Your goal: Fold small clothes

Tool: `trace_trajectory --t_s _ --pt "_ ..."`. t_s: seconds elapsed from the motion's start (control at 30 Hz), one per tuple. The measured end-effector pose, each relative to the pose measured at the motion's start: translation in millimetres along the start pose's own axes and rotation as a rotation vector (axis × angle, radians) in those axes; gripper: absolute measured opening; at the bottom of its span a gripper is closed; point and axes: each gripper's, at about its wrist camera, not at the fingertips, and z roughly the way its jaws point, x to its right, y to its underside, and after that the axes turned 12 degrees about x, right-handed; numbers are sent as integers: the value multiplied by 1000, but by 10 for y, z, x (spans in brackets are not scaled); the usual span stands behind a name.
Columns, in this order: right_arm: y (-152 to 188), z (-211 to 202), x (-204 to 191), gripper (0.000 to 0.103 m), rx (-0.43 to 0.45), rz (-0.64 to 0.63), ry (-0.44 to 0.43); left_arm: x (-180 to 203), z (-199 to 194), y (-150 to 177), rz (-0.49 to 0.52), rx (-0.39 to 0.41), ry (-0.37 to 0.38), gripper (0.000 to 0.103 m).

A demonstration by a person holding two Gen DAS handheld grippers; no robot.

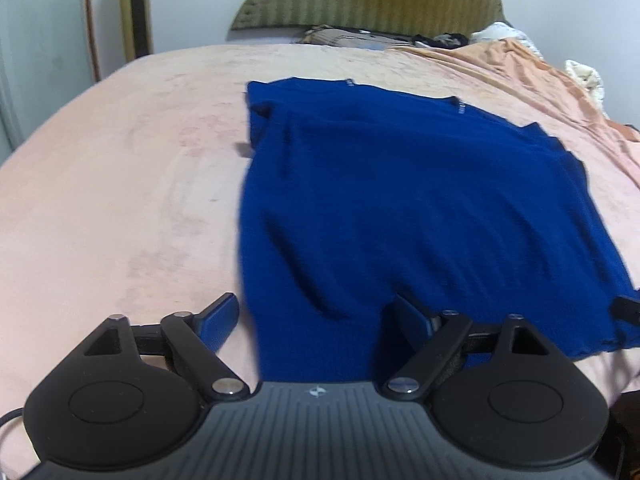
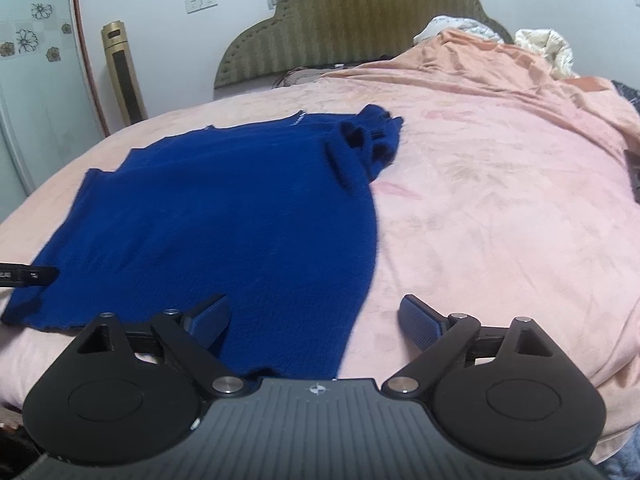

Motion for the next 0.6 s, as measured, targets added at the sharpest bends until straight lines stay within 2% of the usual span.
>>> trace_trajectory --t_s 0.17,0.23,0.27,0.3,0.33,0.37,0.47,0.6 --pt "6 16 -209 72 -15 -54 -40 159 38 -2 21 -20 44 89" --pt "20 27 -305 58 -13 -95 -49 202 38 9 32 -23 52 85" --pt "24 26 -346 52 -10 -107 -56 226 26 17 45 -18 55 75" --pt "23 21 -371 35 -9 -111 -69 248 3 21 57 -11 60 52" --pt "16 16 -384 19 -10 -104 -88 259 -22 16 59 -5 66 38" --pt "9 15 -389 17 -13 -90 -107 251 -36 3 45 -10 83 15" --pt "-22 -2 -374 15 -5 -65 -130 182 -108 -56 -13 -9 116 12" --pt "-194 -144 -196 14 17 61 -235 135 -447 -174 -3 87 174 11"
